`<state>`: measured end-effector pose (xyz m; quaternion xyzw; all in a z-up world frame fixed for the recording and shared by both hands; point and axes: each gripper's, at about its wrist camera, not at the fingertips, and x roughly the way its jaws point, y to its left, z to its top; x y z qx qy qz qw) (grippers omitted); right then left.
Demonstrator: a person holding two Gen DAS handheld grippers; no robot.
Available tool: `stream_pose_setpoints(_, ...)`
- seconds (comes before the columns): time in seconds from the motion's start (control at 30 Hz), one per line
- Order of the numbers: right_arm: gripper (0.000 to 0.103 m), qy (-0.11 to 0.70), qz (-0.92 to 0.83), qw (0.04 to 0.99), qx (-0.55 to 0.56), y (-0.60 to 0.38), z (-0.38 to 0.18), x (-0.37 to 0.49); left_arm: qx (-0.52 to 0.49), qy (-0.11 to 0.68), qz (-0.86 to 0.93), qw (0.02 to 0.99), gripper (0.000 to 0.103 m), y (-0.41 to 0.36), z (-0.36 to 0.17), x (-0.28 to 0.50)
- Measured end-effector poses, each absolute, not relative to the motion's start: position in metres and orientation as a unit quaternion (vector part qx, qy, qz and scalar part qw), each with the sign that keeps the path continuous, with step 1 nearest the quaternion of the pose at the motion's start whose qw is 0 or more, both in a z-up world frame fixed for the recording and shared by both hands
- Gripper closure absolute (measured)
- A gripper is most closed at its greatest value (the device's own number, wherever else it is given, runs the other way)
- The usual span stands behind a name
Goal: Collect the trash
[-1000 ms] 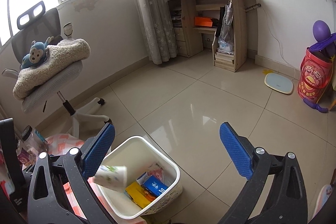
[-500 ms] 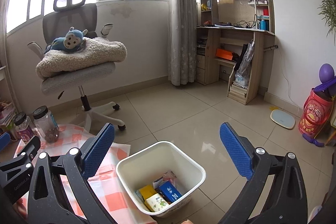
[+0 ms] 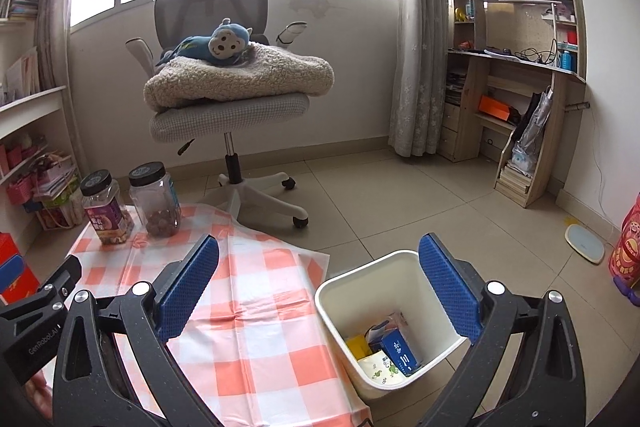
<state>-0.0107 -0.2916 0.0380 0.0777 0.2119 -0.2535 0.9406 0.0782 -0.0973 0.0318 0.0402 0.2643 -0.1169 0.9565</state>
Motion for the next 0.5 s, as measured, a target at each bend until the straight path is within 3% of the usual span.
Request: stream_pose_setpoints(0.5, 0.007, 0.216, -0.225, 0.949, 0.050, -0.255, 0.029, 0.022, 0.049, 0.263, -0.080, 0.960, 0.007, -0.074, 0.026, 0.090)
